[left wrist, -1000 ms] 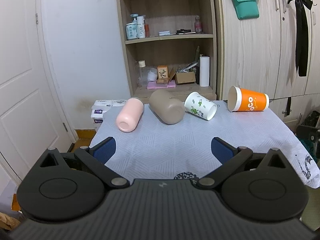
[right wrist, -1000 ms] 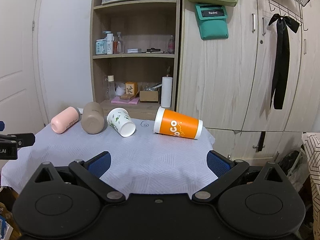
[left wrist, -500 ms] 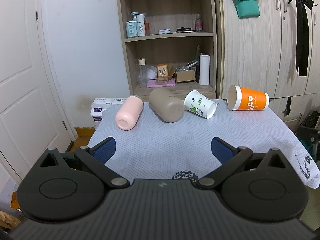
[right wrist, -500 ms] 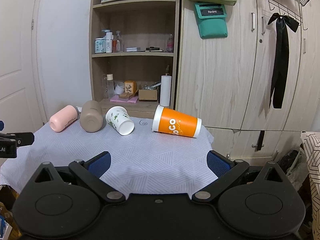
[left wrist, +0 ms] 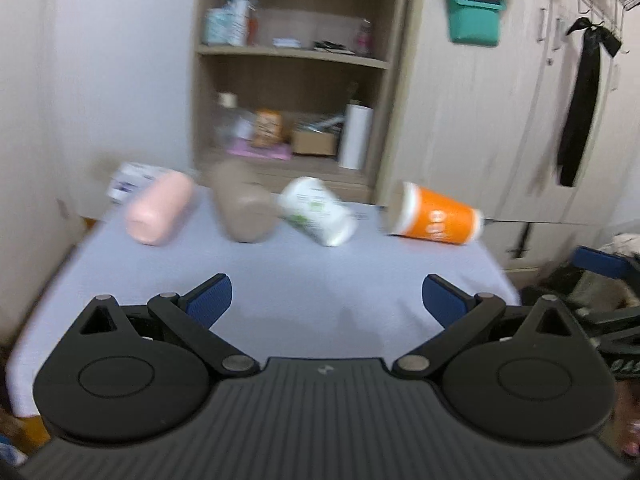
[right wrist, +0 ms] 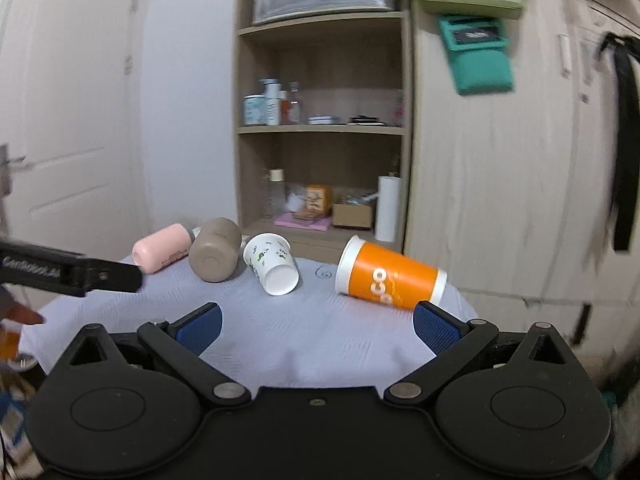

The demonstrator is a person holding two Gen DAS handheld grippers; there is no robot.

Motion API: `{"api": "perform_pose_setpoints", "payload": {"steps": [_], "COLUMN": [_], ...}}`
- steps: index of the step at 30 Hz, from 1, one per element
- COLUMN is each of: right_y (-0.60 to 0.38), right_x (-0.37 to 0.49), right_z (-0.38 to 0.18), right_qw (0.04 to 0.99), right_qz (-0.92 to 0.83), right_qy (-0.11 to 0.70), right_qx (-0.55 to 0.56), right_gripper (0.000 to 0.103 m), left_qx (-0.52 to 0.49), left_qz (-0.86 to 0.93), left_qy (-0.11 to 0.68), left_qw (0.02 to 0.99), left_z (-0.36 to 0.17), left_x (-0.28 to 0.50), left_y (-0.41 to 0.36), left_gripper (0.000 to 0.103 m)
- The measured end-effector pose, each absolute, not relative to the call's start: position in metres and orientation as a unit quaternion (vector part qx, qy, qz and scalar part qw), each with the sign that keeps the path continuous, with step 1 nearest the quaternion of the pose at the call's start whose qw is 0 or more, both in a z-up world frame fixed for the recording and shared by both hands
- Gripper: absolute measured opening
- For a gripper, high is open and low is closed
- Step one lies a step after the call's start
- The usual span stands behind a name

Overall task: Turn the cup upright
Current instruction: 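Move the right tool toward the orange cup lying on its side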

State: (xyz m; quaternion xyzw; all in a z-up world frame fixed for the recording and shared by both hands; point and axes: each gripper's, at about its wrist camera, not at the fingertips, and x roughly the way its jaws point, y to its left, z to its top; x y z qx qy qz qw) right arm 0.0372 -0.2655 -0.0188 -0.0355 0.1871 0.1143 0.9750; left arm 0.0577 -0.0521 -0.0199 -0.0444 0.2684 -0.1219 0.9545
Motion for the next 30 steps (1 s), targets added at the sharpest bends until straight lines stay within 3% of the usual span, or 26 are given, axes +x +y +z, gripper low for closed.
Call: {"api": "perform_pose_setpoints", "payload": {"steps": [7,14,24,30], "right_y": [-0.291,-0.291,-0.294,-0.303], "right_x": [0.092,0.151,0.211,0.24], "right_z": [-0.029,-0.062,-0.076,-0.081], "right_qw": [0.953,0.911,0.869,0.858], "right_qz": [0.143,0.175,0.21,0.226], "right_qy": [0.211,0.237,0.243,0.271], "right_qx": [-0.166,-0.289,-0.375,-0.373], "right_gripper": [0.103,0.102,0.101,0.101], "left_qx": [-0.084,-0.189,-0.243,-0.255], "left_qz": [-0.161,-0.133,-0.138,-0.133], "left_qy": [0.305,0.346,0.356,0.368], "left_qw": [0.935,0.909,0.892,0.884], "left_z": [-0.048,-0.081,-0.1,-0.108], "left_x": [0.123,0.181,0.215,0.228], "left_y": [-0.117,-0.131,-0.14,-0.142], "left_gripper": [0.103,0.103,0.101,0.101]}}
